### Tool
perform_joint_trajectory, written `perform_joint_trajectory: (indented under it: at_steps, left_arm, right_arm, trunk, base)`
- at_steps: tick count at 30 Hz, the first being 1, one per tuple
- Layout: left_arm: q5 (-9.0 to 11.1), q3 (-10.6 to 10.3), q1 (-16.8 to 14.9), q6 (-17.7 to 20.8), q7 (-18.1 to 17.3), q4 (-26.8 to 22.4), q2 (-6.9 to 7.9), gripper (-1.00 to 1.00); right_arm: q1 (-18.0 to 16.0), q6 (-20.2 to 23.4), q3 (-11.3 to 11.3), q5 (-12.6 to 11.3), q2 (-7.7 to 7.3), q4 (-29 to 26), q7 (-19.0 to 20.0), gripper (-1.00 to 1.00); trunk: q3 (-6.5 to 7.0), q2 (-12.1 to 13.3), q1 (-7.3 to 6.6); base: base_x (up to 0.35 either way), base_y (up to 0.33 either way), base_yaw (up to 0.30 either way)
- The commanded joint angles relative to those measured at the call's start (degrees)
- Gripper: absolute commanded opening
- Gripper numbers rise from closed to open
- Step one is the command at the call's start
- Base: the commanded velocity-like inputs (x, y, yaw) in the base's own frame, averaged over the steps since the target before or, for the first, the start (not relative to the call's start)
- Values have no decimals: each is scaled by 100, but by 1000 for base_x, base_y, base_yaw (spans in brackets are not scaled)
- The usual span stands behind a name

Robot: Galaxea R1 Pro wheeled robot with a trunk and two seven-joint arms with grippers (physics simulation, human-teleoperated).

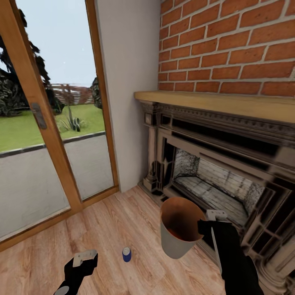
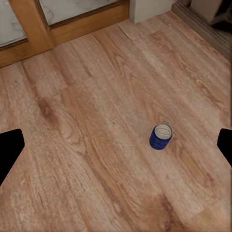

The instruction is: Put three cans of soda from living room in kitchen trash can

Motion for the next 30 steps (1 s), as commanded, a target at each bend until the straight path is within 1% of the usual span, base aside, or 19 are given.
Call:
perform_joint_trajectory:
  at_steps: [1, 6, 10, 20, 23, 30]
  left_arm:
    - [0, 0, 0, -3, 0, 4, 0, 100]
    - [-3, -66, 0, -63, 0, 9, -9, 100]
    - [-8, -152, 0, -105, 0, 7, -55, 100]
    - [-9, -176, 0, -120, 0, 9, -87, 100]
    - [-9, -176, 0, -121, 0, 10, -86, 100]
    - [-9, -176, 0, -121, 0, 10, -88, 100]
  right_arm:
    - [-2, 8, 3, -150, 1, 0, 19, -100]
    - [-2, 7, 3, -141, 1, 3, 12, -100]
    - [-2, 7, 3, -133, 3, 3, 10, -100]
    - [-2, 6, 3, -147, 10, 3, 10, -100]
    - [-2, 2, 3, -167, 10, 5, 11, -100]
    - [-2, -2, 3, -171, 10, 11, 10, -100]
  trunk:
    - [2, 0, 0]
    - [5, 0, 0]
    - [5, 0, 0]
    - [6, 0, 0]
    - [14, 0, 0]
    - [51, 0, 0]
  base:
    - [0, 0, -56]
    - [0, 0, -18]
    - [0, 0, -3]
    - [0, 0, -4]
    - [0, 0, -167]
    - [0, 0, -266]
